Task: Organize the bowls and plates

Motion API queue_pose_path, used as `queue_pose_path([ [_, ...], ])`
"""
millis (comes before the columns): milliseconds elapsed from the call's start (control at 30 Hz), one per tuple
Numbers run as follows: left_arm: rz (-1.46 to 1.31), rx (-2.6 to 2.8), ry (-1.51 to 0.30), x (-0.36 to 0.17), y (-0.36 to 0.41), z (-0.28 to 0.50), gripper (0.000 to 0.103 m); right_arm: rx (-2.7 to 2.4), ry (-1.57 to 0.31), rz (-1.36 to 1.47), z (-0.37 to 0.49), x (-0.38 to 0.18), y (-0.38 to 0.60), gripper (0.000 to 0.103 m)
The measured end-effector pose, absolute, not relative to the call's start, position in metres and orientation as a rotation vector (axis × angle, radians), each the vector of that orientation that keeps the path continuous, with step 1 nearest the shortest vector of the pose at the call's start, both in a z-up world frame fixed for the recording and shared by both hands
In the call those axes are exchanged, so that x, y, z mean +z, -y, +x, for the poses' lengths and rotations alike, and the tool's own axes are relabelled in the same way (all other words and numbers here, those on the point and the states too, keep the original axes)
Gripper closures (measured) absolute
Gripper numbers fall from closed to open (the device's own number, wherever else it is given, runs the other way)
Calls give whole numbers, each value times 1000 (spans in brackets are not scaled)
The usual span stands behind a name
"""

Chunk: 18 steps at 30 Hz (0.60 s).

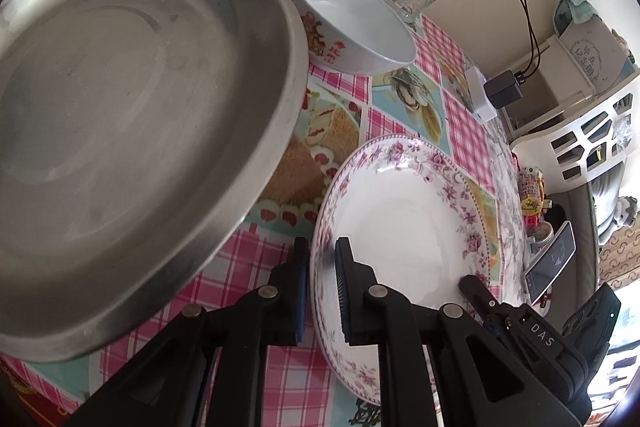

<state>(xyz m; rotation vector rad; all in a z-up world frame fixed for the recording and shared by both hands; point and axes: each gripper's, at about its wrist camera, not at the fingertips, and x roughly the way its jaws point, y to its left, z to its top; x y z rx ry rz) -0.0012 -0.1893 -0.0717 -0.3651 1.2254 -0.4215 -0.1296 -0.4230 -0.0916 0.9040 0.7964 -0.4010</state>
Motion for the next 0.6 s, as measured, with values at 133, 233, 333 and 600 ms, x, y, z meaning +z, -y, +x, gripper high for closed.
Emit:
queue_pose_path([
  [133, -362, -425, -1215, -72, 191, 2, 90, -400, -794, 904, -129, -92, 423, 89],
  [233, -355, -425, -1208, -71, 193, 3, 90, -400, -792, 900, -127, -92, 423, 89],
  [333, -349, -434, -1196, -72, 195, 5, 90, -397, -784, 900, -127, -93, 424, 89],
  [600, -288, -443, -1168, -67, 198, 6, 90, -389, -785, 884, -124, -92, 422, 91],
])
